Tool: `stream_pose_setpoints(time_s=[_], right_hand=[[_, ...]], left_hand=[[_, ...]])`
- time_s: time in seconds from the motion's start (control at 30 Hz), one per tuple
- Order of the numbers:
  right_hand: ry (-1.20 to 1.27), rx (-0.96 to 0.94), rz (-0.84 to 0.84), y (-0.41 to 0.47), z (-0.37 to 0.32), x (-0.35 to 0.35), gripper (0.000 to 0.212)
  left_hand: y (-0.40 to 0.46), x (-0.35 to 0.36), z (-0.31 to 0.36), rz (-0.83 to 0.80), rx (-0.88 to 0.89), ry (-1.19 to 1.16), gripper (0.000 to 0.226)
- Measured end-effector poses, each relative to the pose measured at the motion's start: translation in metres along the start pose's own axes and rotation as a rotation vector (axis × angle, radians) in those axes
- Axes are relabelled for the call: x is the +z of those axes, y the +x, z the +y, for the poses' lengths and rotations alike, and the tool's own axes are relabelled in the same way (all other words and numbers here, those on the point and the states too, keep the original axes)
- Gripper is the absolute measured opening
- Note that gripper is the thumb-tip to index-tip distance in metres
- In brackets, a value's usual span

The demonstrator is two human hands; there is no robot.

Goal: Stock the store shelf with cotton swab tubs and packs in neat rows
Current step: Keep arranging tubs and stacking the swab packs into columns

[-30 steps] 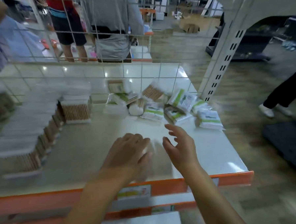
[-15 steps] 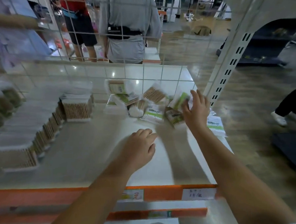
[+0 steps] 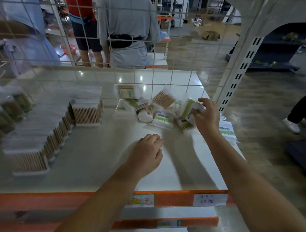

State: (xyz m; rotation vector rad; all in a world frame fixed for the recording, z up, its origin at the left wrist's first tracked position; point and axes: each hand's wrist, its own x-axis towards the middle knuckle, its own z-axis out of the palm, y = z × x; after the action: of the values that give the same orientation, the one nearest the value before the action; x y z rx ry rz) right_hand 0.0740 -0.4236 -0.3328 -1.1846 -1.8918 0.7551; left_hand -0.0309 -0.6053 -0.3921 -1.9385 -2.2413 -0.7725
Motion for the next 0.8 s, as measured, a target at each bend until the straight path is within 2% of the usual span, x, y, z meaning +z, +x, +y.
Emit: stream_pose_setpoints(time_s=[0.07,0.13,0.2,0.27,0.3,0.37,0.43,0.63,0.8], right_hand=[[0.137,0.062,0.057,-0.015,-0.008,-0.004,0.037],[0.426,0.167,0.059,-0.037,-0.019,-0.008,0.039],[0.764,0.295,-0.011,-0.064,-0.033,-0.009,0.047],[1.025,0.399,-0.116,-0.092,-0.045,-0.005,0.052],[1.127,0.431,-0.154,-0.103,-0.050,-0.002,0.052],[1.255,0.471,-0.191,-0.121,-0.057,0.005,0.050],[1.278,0.485,-0.209,-0.131,-0.060,0.012,0.052],[1.141,0.523,-0.222,-0.141,-0.051,0.016,0.054],[1.090,0.511,-0.138,-0.145,-0.037,0.017,0.053]], left_hand=[[-0.002,0.000,0.001,0.016,-0.033,-0.074,0.038],[-0.002,-0.004,0.003,0.042,-0.160,-0.265,0.034],[-0.001,-0.015,0.009,0.098,-0.408,-0.649,0.037],[0.000,-0.026,0.013,0.136,-0.587,-1.089,0.052],[-0.001,-0.027,0.013,0.148,-0.617,-1.232,0.055],[-0.005,-0.030,0.012,0.128,-0.613,-1.366,0.049],[-0.008,-0.034,0.011,0.099,-0.599,-1.412,0.041],[-0.010,-0.038,0.000,0.175,-0.699,-1.523,0.025],[-0.010,-0.039,0.003,0.164,-0.680,-1.528,0.019]])
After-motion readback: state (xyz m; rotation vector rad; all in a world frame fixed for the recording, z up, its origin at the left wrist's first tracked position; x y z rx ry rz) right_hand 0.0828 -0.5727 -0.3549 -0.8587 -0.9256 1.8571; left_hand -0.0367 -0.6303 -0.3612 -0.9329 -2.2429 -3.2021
